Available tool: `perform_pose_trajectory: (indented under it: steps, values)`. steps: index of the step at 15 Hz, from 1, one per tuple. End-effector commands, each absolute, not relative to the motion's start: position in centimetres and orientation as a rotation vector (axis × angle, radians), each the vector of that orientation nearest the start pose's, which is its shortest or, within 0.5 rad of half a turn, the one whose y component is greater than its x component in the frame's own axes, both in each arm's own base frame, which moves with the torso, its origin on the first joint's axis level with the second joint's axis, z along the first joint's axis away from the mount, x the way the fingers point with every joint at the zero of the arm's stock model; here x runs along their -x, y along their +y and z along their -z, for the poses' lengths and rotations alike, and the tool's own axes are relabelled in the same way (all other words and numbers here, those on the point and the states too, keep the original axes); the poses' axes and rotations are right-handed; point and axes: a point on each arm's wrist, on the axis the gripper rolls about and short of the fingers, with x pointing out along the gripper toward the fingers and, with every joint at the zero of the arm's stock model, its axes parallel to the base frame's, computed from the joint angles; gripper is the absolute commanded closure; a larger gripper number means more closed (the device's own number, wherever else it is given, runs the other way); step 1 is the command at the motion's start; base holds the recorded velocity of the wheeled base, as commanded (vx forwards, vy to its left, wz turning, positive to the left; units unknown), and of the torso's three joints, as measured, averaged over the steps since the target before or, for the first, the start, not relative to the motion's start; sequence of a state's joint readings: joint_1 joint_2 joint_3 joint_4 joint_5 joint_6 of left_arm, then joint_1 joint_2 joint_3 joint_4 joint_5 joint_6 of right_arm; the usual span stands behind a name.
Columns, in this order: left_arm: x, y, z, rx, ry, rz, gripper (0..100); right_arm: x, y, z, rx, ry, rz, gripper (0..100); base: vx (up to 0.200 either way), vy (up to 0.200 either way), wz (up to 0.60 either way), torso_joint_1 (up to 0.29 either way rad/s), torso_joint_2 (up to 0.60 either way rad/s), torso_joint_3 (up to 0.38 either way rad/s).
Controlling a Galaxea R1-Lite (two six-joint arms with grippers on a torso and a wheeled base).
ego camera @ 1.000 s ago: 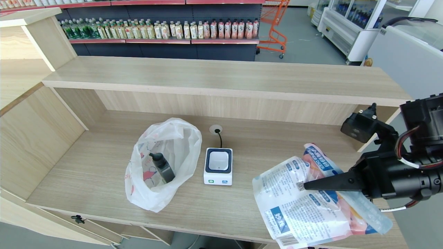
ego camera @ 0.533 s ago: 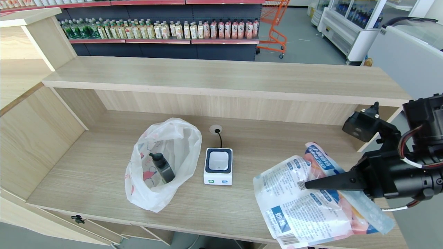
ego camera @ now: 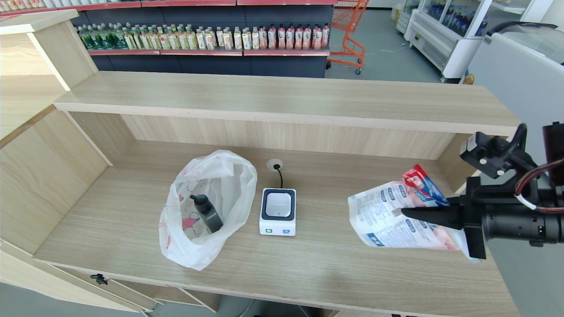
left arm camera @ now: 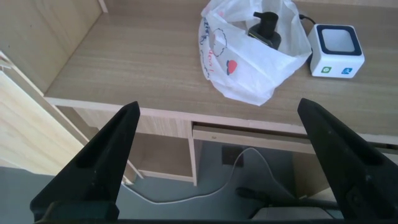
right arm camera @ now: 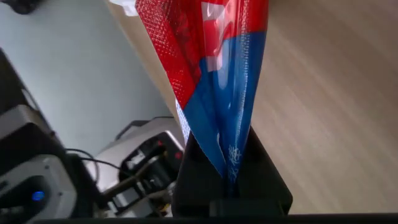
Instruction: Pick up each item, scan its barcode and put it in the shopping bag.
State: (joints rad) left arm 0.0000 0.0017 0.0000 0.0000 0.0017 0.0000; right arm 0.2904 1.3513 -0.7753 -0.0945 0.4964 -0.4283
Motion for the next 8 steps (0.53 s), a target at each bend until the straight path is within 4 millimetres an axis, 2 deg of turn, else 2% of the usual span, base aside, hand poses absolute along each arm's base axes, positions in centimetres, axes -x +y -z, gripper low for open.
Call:
perform_pose_trajectory:
  steps: [1,4,8]
  values:
    - [2.27,0.01,-7.55,0.0,0.002,-0.003,0,-18.42,5.44,-20.84,0.463,0.237,-0.718,100,0.0,0.0,0.0,0.0,0.0,0.0]
    - [2.27,0.0,-7.55,0.0,0.002,-0.002,0,-18.15,5.34,-20.66,0.496,0.158,-0.686,100,0.0,0.0,0.0,0.0,0.0,0.0]
    - [2.27,0.0,-7.55,-0.003,0.002,-0.002,0,-17.67,5.3,-20.88,0.471,0.15,-0.694,100,0.0,0.0,0.0,0.0,0.0,0.0]
